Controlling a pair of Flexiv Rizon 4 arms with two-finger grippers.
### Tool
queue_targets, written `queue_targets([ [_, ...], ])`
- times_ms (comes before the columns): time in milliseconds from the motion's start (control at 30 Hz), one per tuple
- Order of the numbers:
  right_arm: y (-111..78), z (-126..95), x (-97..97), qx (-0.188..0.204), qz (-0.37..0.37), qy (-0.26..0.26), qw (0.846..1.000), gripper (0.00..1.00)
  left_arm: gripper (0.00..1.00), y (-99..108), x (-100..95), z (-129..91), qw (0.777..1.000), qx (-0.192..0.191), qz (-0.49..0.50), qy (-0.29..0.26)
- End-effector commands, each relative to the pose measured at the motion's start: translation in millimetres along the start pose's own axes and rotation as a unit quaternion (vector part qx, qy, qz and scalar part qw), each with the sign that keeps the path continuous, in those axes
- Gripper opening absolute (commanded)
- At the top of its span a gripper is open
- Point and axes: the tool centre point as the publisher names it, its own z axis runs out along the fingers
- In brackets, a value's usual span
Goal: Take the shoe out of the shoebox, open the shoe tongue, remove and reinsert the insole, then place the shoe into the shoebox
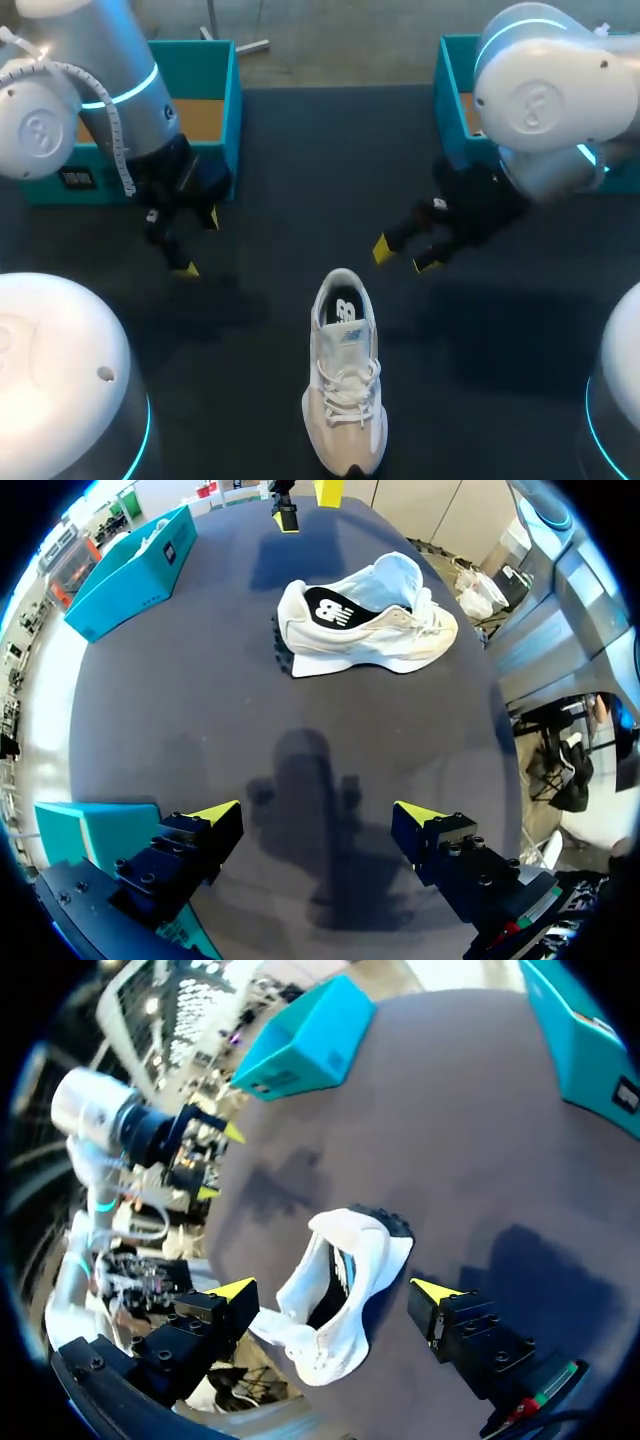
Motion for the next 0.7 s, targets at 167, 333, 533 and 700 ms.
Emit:
queue_targets([
  [167,-11.6,9,8.4,-0.039,-0.021,-0.091,0.995,1.00,1.00,-1,-4.3,2,1.000,0.000,0.001,0.002],
  [333,-13.3,16,21.0,-0.039,-0.058,-0.119,0.990,1.00,1.00,-2,-7.5,3,1.000,-0.004,0.002,0.004],
  [533,-10.2,23,24.4,-0.022,-0.100,-0.129,0.986,1.00,1.00,-3,-7.7,1,1.000,-0.007,0.006,0.003],
  [700,-7.1,24,27.1,-0.007,-0.106,-0.145,0.984,1.00,1.00,-2,-6.5,1,1.000,-0.009,0.008,0.003],
])
